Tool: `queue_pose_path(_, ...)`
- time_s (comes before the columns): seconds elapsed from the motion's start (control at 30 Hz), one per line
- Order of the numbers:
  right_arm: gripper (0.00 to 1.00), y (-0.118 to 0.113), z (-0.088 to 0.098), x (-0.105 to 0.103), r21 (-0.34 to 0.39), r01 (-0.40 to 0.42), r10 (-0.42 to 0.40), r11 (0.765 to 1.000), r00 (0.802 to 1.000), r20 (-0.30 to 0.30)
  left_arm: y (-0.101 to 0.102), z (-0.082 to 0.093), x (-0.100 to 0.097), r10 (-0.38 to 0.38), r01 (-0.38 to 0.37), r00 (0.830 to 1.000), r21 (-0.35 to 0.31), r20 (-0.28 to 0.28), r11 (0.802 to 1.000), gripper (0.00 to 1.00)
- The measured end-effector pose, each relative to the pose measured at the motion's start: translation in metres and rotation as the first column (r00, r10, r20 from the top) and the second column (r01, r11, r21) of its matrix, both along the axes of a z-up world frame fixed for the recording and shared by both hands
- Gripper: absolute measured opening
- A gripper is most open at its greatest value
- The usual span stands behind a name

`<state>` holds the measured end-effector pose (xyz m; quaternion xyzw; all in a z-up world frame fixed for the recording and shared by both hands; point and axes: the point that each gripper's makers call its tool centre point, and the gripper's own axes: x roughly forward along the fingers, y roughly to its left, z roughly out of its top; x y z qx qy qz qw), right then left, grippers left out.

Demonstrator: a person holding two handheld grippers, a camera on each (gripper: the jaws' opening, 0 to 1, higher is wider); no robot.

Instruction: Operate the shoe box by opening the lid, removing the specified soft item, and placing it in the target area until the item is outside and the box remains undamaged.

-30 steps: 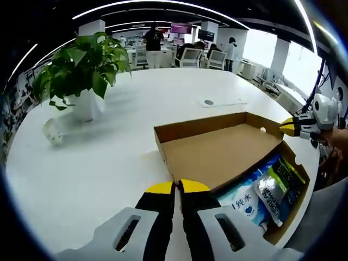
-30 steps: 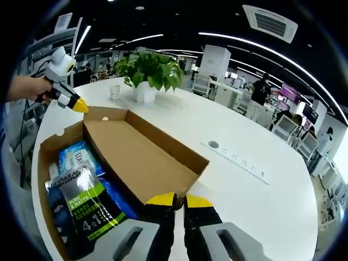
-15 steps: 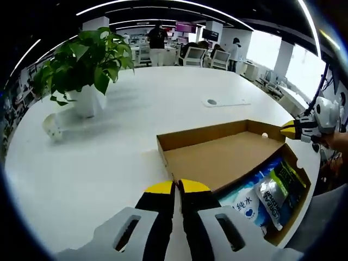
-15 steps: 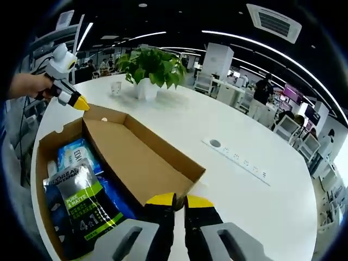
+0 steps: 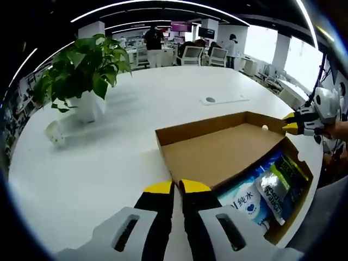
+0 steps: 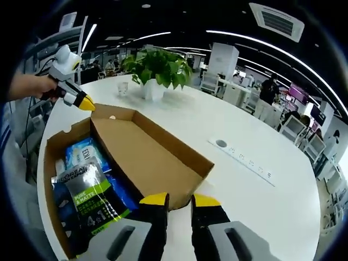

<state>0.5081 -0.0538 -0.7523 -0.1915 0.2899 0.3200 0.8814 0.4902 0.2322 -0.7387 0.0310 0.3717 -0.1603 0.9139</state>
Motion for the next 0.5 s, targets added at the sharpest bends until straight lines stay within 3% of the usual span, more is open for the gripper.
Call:
queue_pose_path(0.33, 0.34, 0.007, 0.007, -0.018, 0.021, -0.064, 0.064, 0.998, 0.998, 0.02, -0.005, 0.012, -0.014, -0.014, 0.014, 0.999, 0.008, 0.034, 1.0, 0.12)
queue_pose_path(0.5, 0.37, 0.01, 0.013, -0.028, 0.031, -0.091, 0.09, 0.995, 0.996, 0.029, -0.012, 0.016, -0.022, -0.032, 0.031, 0.999, 0.011, 0.043, 0.999, 0.13)
